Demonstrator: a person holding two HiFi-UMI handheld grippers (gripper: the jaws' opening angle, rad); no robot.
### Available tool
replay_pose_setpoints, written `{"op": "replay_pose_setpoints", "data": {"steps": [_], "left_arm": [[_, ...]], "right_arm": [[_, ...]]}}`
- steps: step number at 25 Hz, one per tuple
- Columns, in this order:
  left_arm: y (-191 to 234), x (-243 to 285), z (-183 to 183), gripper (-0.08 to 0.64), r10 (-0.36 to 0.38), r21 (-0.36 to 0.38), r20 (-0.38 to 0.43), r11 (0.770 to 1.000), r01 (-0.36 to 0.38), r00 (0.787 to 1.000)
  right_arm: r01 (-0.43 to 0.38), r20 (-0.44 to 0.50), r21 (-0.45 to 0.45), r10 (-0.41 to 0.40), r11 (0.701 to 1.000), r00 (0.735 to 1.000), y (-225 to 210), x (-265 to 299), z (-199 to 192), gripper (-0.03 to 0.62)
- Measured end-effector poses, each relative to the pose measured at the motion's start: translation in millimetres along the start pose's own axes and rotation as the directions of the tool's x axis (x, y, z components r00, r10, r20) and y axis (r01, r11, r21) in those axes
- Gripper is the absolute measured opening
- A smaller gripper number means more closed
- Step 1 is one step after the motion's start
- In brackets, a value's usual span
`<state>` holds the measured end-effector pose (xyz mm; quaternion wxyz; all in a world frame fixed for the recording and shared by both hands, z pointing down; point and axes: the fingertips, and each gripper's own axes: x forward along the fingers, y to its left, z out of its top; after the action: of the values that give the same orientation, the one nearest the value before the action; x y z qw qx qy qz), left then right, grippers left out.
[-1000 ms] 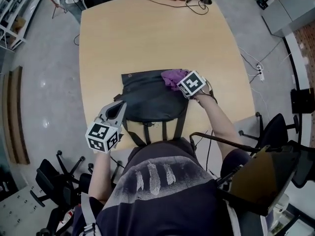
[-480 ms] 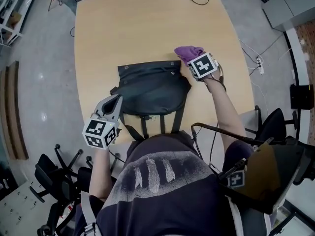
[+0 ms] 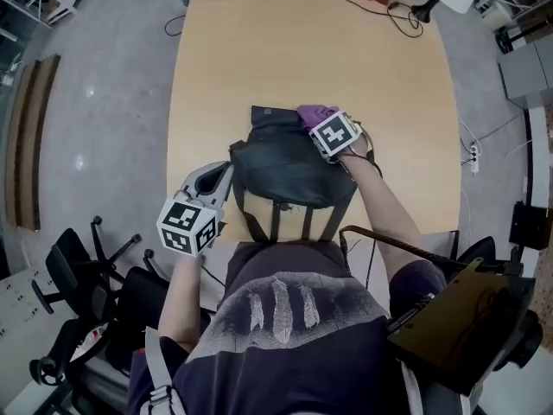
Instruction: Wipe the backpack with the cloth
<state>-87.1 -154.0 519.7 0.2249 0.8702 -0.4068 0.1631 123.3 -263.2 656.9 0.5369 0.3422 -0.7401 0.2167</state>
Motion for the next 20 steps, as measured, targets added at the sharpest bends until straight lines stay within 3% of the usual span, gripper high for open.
{"op": "replay_pose_setpoints", "data": {"steps": [8, 13, 18, 19, 20], "left_arm": [[21, -14, -15, 0.008, 0.011, -0.05, 0.003, 0.999, -0.011, 1.0], [41, -31, -18, 0.008, 0.053, -0.069, 0.017, 0.996, -0.052, 0.998], [53, -39, -24, 0.008, 0.069, -0.081, 0.0, 0.994, -0.069, 0.998], [53, -39, -24, 0.008, 0.07, -0.081, -0.001, 0.994, -0.069, 0.998], [54, -39, -24, 0.008, 0.07, -0.079, -0.001, 0.994, -0.07, 0.998]], "right_arm": [[-0.154, 0.034, -0.012, 0.154, 0.988, 0.987, 76, 24, 65, 0.11], [-0.264, 0.074, 0.008, 0.263, 0.965, 0.962, 111, 33, 91, 0.108], [-0.362, 0.137, 0.008, 0.358, 0.932, 0.924, 134, 24, 105, 0.108], [-0.406, 0.173, 0.027, 0.396, 0.913, 0.902, 139, 17, 109, 0.109], [-0.479, 0.227, 0.07, 0.453, 0.875, 0.862, 147, 6, 115, 0.109]]}}
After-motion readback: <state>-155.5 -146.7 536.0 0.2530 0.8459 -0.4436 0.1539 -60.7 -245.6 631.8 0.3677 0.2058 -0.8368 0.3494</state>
